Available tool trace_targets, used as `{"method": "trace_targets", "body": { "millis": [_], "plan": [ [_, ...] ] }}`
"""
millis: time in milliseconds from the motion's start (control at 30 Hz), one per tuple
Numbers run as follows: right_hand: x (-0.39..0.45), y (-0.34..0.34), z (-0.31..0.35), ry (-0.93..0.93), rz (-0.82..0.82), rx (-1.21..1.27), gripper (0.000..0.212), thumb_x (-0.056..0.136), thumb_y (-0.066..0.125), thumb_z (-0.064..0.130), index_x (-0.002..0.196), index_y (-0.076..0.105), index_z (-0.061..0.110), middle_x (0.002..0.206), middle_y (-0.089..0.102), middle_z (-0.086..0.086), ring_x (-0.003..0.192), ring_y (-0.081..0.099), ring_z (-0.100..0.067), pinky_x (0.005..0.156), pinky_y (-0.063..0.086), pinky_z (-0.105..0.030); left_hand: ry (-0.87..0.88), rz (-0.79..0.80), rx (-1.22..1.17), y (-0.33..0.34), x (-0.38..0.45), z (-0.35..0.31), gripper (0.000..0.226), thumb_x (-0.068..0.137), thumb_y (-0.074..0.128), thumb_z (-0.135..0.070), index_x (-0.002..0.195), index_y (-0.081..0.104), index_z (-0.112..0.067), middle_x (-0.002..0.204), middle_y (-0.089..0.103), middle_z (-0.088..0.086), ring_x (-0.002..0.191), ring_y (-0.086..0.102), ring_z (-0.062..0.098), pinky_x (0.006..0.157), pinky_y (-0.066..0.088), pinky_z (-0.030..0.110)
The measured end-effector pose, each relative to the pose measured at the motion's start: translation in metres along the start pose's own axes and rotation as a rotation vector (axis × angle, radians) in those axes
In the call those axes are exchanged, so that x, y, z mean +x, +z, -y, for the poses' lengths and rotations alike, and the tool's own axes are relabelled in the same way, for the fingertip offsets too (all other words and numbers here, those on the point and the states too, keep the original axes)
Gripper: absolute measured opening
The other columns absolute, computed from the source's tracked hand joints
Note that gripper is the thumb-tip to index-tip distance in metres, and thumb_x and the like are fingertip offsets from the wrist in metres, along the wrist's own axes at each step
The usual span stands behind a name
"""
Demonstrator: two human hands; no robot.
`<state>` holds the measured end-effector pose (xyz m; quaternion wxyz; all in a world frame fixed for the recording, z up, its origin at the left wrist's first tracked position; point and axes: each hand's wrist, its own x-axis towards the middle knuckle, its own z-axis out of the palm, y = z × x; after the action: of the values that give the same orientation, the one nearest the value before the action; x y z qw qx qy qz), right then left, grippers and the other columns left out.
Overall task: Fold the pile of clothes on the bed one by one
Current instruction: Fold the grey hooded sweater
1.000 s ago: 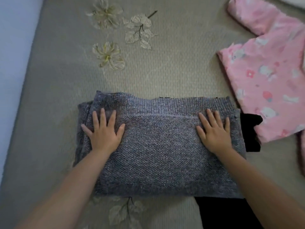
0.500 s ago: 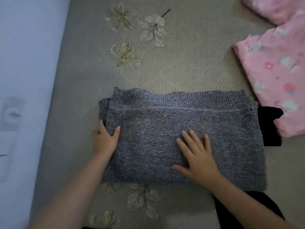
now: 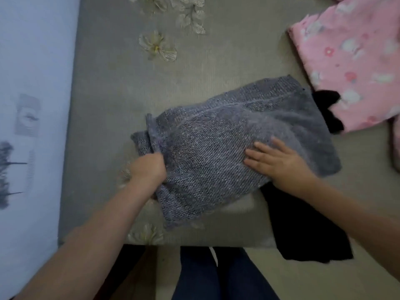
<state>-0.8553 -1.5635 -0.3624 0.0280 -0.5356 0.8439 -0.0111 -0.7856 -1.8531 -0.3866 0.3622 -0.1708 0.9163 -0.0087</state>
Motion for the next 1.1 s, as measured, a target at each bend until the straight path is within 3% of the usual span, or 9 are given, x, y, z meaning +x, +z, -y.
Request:
{"method": "trace_targets", "body": {
  "millis": [167,233,333,500,567,667,733,800,1100],
  "plan": [
    [-0.101,-0.028,-0.024,0.006,0.415,-0.073,0.056,0.054,0.074,-0.002,0.103,0.071,0.025,0.117,0.065,0.000,0.109,0.059,-0.036,0.110,0.019,-0.047,0.384,0.528,0.203,0.013,-0.061,-0.091,0.025,0.090,0.048,-0.016,0.106,0.061,-0.001,0.087,0.060,0.006,0.093,0.060,0.026,0.074,0.046,0.031],
    [-0.148,-0.028,-0.030,0.224,0.850,-0.116,0.045,0.087,0.048,0.008,0.125,0.054,0.032,0.144,0.040,0.006,0.137,0.028,-0.029,0.112,-0.009,-0.051,0.488,0.515,0.228,0.019,-0.068,-0.121,0.033,0.094,0.046,-0.028,0.111,0.058,-0.003,0.107,0.062,0.011,0.102,0.058,0.027,0.085,0.047,0.034],
    [-0.197,-0.017,-0.029,0.822,1.181,-0.035,0.039,0.097,0.031,0.022,0.134,0.042,0.030,0.148,0.031,0.008,0.140,0.018,-0.021,0.113,0.012,-0.048,0.616,0.203,0.163,0.018,-0.064,-0.155,0.030,0.095,0.042,-0.030,0.113,0.053,-0.008,0.117,0.058,0.012,0.106,0.056,0.028,0.077,0.043,0.032],
    [-0.147,0.029,0.060,0.945,0.169,0.151,0.027,0.066,0.065,-0.002,0.093,0.067,-0.005,0.099,0.066,-0.024,0.093,0.063,-0.041,0.081,0.050,-0.051,0.711,-0.162,0.124,0.002,-0.027,-0.175,0.025,0.088,0.046,-0.008,0.113,0.049,-0.008,0.112,0.055,0.012,0.104,0.053,0.030,0.070,0.042,0.036],
    [-0.100,0.043,0.107,0.974,-0.020,0.189,0.035,0.057,0.077,0.005,0.091,0.070,-0.001,0.098,0.069,-0.020,0.091,0.066,-0.038,0.075,0.051,-0.055,0.771,-0.187,0.119,-0.002,-0.005,-0.166,0.034,0.086,0.046,-0.003,0.119,0.050,-0.009,0.117,0.053,0.011,0.110,0.048,0.029,0.080,0.045,0.038],
    [-0.028,0.056,0.156,1.129,0.044,0.341,0.055,0.065,0.077,0.035,0.113,0.065,0.013,0.126,0.059,-0.011,0.115,0.056,-0.032,0.091,0.041,-0.058,0.841,-0.247,0.089,-0.005,0.020,-0.148,0.043,0.080,0.044,0.007,0.121,0.053,-0.004,0.125,0.053,0.012,0.115,0.047,0.030,0.088,0.044,0.041],
    [0.005,0.072,0.173,1.264,0.207,0.528,0.082,0.081,0.056,0.053,0.144,0.021,0.015,0.152,0.001,-0.011,0.140,0.011,-0.037,0.104,-0.003,-0.063,0.886,-0.316,0.071,-0.005,0.028,-0.138,0.047,0.077,0.046,0.015,0.121,0.054,0.001,0.127,0.054,0.018,0.116,0.049,0.034,0.089,0.042,0.043],
    [0.027,0.089,0.179,1.377,0.330,0.672,0.093,0.087,0.042,0.058,0.137,-0.023,0.015,0.136,-0.039,-0.010,0.136,-0.022,-0.039,0.094,-0.025,-0.060,0.937,-0.343,0.102,-0.007,0.033,-0.134,0.048,0.074,0.047,0.020,0.119,0.055,0.006,0.127,0.053,0.024,0.116,0.050,0.039,0.089,0.043,0.047],
    [0.050,0.114,0.151,1.594,0.408,0.657,0.092,0.089,0.045,0.050,0.142,-0.014,0.003,0.148,-0.019,-0.028,0.135,-0.013,-0.048,0.101,-0.003,-0.069,1.251,-0.451,0.460,-0.012,0.053,-0.167,0.059,0.072,0.056,0.012,0.129,0.050,-0.004,0.140,0.042,0.018,0.133,0.031,0.040,0.104,0.030,0.052]
  ]
}}
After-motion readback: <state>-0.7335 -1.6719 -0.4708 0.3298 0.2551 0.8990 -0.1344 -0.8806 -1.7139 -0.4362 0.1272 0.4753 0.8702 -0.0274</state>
